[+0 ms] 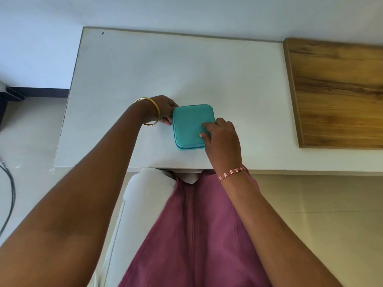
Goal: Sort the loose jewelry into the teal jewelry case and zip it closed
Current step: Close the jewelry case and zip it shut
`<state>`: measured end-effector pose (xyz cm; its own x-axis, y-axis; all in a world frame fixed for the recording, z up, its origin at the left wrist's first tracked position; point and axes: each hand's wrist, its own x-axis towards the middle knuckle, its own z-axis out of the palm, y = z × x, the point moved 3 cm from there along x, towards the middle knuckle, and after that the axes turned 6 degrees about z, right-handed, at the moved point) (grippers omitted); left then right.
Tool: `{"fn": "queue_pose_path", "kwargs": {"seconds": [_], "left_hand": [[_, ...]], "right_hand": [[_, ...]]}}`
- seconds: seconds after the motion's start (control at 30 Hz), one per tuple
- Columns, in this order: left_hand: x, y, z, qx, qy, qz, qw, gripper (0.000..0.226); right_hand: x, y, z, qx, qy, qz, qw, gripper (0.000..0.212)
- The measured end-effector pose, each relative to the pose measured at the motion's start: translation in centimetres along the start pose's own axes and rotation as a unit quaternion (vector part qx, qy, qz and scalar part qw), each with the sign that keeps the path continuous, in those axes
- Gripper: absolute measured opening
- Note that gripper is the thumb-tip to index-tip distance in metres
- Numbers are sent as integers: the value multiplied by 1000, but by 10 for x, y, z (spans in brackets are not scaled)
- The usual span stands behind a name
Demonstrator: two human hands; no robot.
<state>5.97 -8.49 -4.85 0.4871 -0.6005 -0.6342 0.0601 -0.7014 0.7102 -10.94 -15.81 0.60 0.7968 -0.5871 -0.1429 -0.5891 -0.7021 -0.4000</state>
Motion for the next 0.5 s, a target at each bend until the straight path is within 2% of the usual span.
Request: {"fn": "queue_pose_path", "kwargs": {"seconds": [0.2, 0.5], "left_hand": [[0, 8, 1, 27, -24, -33, 999, 24], [-11, 6, -3, -35, -77, -42, 996, 24]], "right_hand": [[1, 0, -1, 3, -9, 5, 1000, 30], [-3, 2, -2, 21, -24, 8, 999, 32]]}}
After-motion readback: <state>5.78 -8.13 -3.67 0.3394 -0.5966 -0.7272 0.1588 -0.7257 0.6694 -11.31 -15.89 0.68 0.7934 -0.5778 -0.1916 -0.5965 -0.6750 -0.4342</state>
